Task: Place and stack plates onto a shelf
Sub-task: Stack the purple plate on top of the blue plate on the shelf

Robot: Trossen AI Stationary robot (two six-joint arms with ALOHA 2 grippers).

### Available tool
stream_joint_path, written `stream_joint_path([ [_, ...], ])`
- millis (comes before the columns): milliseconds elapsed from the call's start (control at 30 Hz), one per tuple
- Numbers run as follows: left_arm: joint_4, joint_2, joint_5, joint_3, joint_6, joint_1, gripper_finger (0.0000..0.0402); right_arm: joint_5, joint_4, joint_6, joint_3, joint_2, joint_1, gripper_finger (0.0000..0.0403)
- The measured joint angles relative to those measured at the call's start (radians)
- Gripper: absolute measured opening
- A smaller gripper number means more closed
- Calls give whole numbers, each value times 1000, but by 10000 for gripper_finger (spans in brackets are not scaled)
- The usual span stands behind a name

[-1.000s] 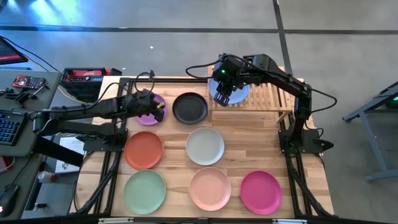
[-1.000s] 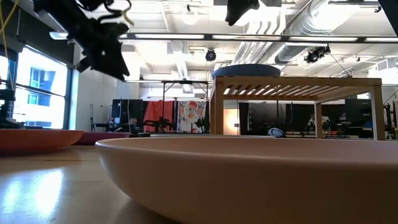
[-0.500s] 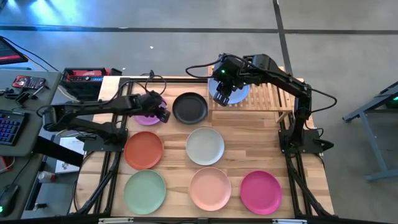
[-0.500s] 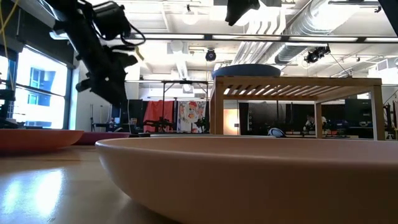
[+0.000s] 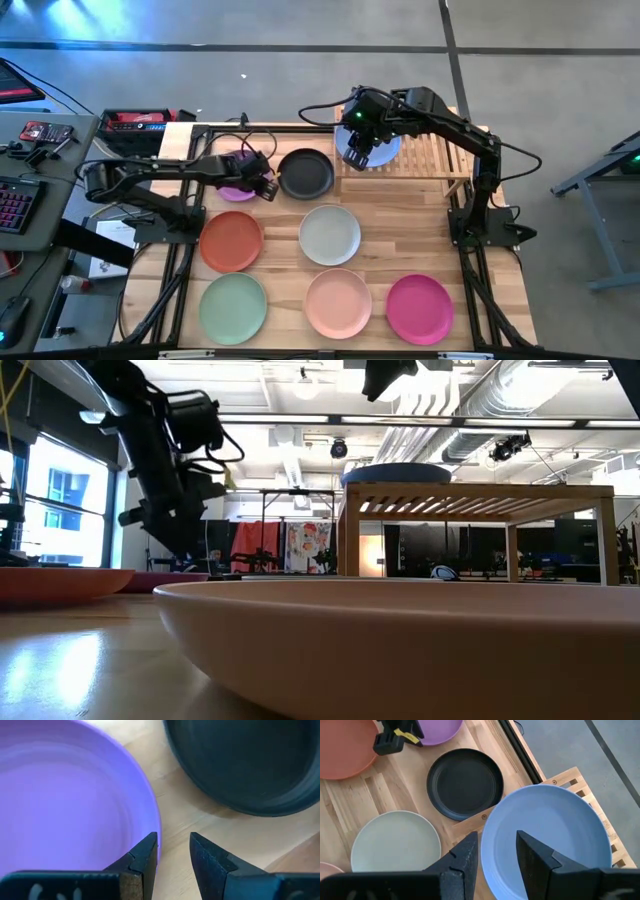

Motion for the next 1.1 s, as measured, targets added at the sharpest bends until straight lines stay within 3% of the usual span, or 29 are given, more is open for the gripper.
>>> stream_joint_path([
  [1100, 2, 173, -20, 0, 38, 1, 93, 0, 0, 0, 0, 0, 0, 108],
])
